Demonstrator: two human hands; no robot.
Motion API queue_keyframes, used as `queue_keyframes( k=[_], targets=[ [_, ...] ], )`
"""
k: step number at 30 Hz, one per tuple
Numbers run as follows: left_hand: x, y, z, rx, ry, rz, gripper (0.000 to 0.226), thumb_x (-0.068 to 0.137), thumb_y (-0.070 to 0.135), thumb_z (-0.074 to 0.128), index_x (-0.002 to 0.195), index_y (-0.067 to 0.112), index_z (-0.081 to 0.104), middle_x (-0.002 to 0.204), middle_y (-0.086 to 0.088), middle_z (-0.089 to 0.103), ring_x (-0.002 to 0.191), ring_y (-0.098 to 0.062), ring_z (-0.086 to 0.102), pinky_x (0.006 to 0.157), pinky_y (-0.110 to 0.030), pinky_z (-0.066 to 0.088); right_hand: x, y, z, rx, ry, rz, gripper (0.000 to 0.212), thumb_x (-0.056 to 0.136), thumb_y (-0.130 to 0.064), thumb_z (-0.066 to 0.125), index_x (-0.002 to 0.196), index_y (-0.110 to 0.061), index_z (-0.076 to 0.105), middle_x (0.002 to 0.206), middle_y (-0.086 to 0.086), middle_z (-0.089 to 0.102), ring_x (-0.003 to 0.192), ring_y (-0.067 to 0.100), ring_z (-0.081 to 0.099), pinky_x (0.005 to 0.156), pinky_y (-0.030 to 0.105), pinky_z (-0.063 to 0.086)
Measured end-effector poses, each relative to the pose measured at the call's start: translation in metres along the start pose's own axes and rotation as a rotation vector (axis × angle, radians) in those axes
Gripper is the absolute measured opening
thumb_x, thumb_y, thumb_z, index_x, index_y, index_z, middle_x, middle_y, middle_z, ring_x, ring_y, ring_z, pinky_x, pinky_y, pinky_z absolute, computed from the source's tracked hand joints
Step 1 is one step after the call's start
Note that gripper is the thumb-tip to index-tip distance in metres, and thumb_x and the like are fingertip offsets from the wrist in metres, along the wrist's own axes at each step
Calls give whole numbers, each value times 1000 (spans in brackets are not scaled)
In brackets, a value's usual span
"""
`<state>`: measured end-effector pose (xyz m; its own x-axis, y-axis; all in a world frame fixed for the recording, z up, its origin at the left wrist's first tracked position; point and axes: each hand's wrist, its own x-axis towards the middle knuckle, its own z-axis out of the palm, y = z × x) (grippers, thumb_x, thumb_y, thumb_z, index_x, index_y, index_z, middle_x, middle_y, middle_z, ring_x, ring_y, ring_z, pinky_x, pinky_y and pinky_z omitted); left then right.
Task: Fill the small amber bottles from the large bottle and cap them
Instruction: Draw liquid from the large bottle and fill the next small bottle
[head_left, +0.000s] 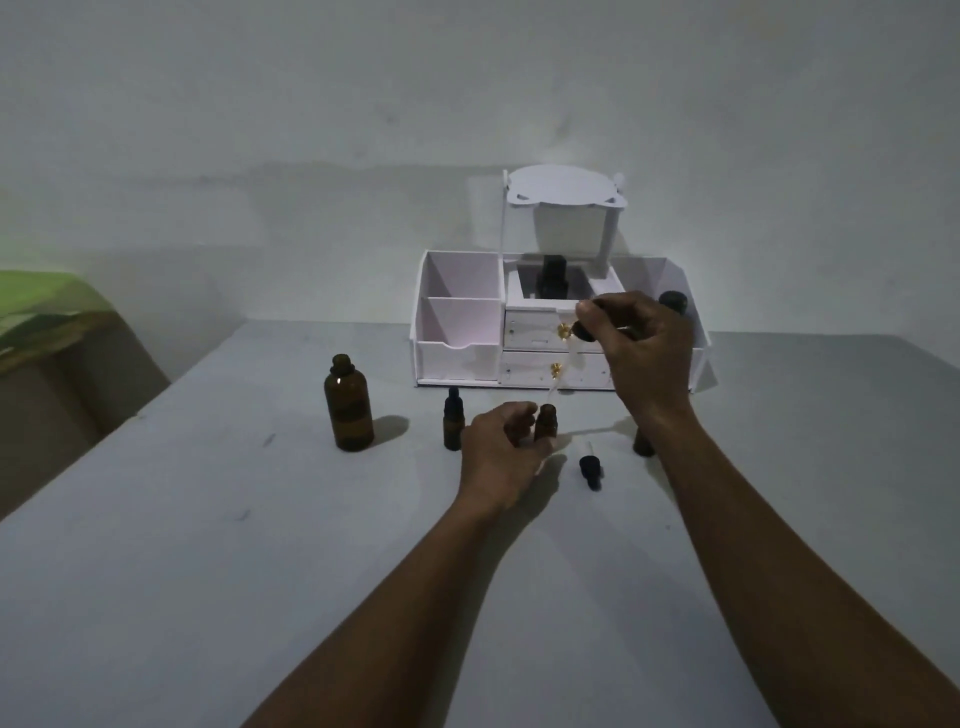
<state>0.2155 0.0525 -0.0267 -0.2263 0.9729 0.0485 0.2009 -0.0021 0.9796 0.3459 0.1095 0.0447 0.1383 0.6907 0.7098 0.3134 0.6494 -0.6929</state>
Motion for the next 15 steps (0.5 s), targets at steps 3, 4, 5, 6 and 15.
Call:
queue_keyframes(
  k=[3,4,5,6,15],
  targets=[
    [-8,-7,-12,-56,-11,-23,53,85,13,82,133,19,62,126,3,65,113,-15,63,78,-17,53,-1,-11,-1,50,19,-7,6,89,-25,72,95,-22,71,80,-7,73,74,1,72,72,12,55],
    [-11,-9,-19,-28,-5,-14,51,84,16,83,130,21,64,125,4,66,113,-15,64,80,-18,53,-2,-16,1,66,17,-13,7,90,-23,72,96,-21,70,80,-6,72,73,-2,71,71,10,54],
    [-14,-11,-28,4,-1,-5,49,83,20,85,128,22,66,124,5,67,110,-14,65,84,-21,56,-4,-21,4,86,12,-15,6,90,-21,71,96,-20,70,80,-8,72,72,-5,70,69,9,54],
    [-18,-12,-39,29,6,3,46,83,23,86,125,23,68,123,6,69,108,-12,66,89,-26,58,-5,-26,8,111,2,-11,6,90,-20,71,96,-21,69,80,-10,71,72,-7,69,68,8,53],
    [-42,-23,-174,94,186,12,16,84,19,83,97,26,77,102,6,75,83,-7,73,64,-16,55,-23,-67,86,313,-232,45,10,89,-19,72,99,-18,72,87,-4,75,82,11,74,76,30,62]
  ],
)
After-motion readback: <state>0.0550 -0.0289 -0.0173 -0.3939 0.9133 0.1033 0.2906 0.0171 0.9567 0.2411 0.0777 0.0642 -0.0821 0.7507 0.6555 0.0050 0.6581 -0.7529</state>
